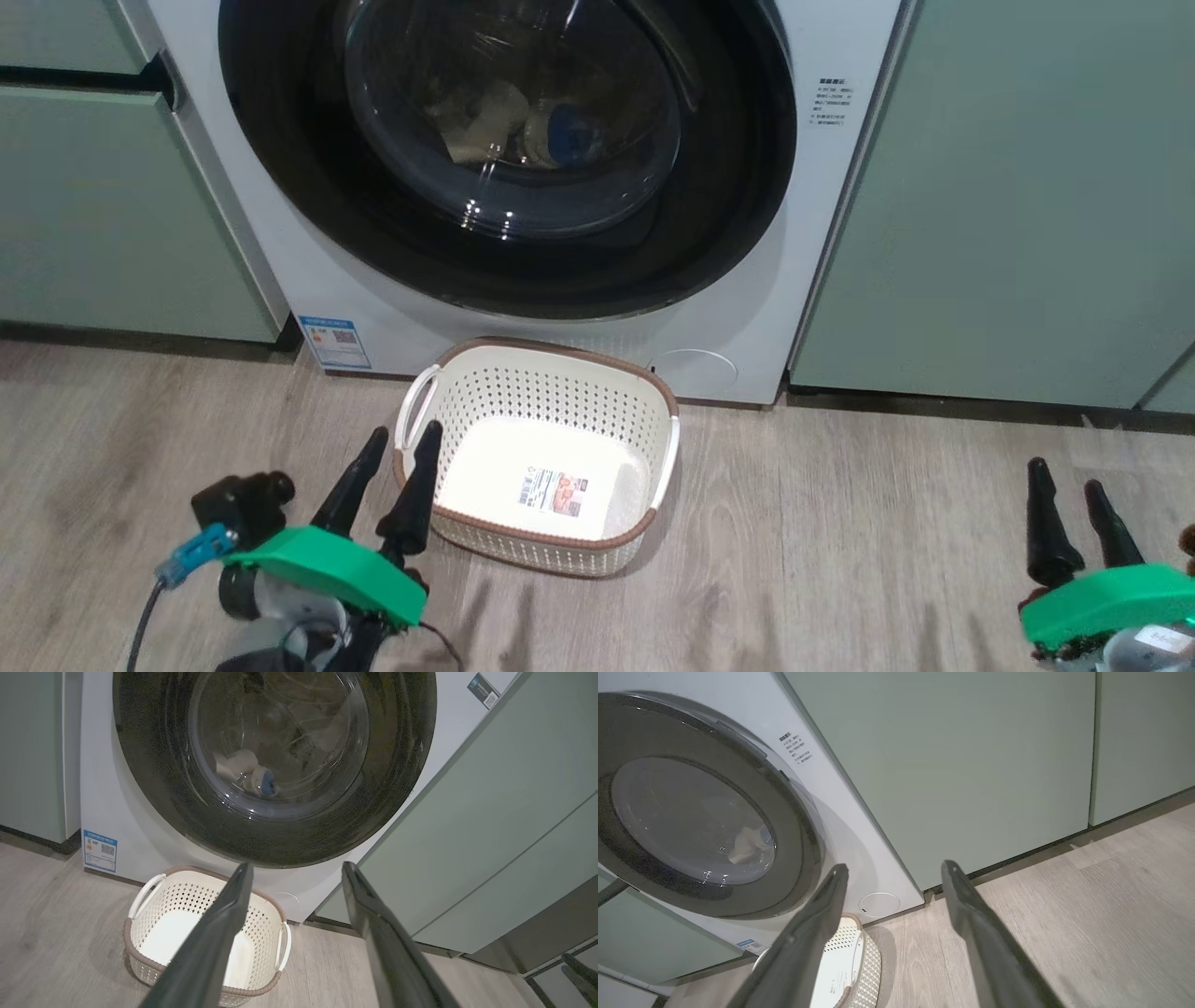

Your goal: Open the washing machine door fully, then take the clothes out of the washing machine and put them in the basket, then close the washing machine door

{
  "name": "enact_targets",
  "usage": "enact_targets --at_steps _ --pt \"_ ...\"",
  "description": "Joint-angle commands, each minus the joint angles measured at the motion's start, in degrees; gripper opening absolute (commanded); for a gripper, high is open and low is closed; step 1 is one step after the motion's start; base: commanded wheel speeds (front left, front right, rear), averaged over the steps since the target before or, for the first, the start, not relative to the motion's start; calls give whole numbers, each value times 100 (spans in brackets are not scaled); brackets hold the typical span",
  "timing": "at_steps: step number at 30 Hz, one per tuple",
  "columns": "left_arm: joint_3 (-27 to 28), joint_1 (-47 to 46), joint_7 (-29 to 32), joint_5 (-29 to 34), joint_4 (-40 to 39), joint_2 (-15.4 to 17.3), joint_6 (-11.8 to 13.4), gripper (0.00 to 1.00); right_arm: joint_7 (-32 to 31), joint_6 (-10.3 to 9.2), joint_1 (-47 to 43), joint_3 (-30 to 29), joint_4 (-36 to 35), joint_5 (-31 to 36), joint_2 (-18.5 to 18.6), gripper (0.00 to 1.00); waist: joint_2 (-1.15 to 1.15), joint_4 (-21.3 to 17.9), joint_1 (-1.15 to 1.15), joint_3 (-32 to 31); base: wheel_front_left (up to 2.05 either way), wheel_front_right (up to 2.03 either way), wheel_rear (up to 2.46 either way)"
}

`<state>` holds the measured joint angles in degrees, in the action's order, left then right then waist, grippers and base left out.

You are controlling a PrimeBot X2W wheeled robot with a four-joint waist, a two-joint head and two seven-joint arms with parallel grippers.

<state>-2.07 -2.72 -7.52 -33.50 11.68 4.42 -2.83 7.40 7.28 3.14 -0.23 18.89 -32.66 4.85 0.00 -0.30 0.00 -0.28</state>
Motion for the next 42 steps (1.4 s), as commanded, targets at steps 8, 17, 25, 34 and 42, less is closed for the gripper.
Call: enact_targets --at_steps 8,17,25,34,42 --pt "65 -409 -189 631 -189 124 32 100 200 16 435 188 -184 640 126 100 0 5 0 -7 0 0 0" --pt "42 -480 -340 1237 -163 130 97 100 352 17 478 264 -178 1266 129 100 0 8 0 -20 0 0 0" --pt "50 -523 -475 1682 -132 105 123 100 487 18 522 292 -196 1759 124 100 0 1 0 -22 0 0 0" --pt "74 -576 -627 2185 -91 99 134 100 639 20 547 293 -204 2259 93 100 0 -17 0 -21 0 0 0" --pt "80 -631 -748 2605 -48 82 167 100 760 21 572 312 -174 2592 73 100 0 -21 0 -42 0 0 0"
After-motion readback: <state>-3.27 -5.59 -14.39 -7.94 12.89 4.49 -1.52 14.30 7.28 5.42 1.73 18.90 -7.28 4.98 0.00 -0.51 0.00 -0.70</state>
